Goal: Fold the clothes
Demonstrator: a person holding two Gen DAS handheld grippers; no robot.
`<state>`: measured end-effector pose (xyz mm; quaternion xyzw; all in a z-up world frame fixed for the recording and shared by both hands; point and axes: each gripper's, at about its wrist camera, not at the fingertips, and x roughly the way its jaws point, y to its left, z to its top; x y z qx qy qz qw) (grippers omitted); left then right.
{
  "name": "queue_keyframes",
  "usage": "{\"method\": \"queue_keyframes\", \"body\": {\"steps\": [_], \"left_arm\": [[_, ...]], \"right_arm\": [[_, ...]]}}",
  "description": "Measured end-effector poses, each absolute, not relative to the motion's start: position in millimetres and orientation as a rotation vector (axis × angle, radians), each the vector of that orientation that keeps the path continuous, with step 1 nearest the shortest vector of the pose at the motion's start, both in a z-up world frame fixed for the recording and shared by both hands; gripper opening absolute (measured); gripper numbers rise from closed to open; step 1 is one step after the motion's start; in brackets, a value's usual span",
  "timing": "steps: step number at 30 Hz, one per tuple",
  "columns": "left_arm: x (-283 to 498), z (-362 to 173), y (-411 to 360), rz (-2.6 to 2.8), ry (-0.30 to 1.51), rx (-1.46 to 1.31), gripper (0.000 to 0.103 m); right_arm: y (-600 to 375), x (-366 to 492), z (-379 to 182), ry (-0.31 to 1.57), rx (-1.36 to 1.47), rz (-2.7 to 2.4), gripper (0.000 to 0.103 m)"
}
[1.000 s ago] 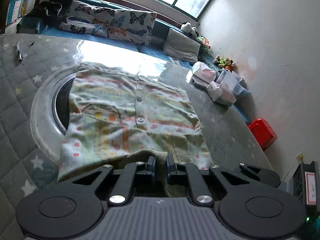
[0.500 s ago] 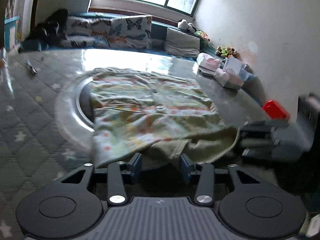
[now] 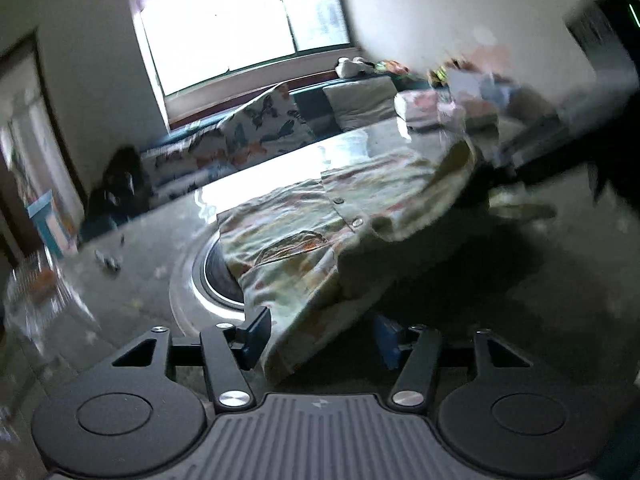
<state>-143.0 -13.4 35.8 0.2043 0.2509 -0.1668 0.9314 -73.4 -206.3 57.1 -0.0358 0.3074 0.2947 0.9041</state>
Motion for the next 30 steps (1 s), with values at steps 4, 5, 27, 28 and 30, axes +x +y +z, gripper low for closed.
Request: {"method": "queue_keyframes", "body": {"steps": [4,5,27,28,30], "left_arm": [[-144.7,17.2,-28.2,-0.345,0.455,0.568,0.060],[-142.3,15.7,-27.9,-0.349,0.458,0.567,0.060],[-178.9,54.9,-9.6,-0.459,0.400,0.499,0.002],[-187.3,60.3,-7.2,-0.470,0.404,0.481,0.002],[-202.7,70.7,-2.3,-0.490,0.412,0.446,0.002]], "right_arm": [[-206.1,-72.1,58.1,0.628,-0.065,0.605,0.012],[-206.3,-71.8,57.9,0.626,-0.063,0.602,0.012],[-228.6,-124.2,82.4,0.564,-0.080,0.680,0.004],[-230.4,-132.1,85.4,0.567,-0.084,0.692,0.004],[-233.6,-148.7,91.6,0.572,-0.092,0.714,0.003]]}}
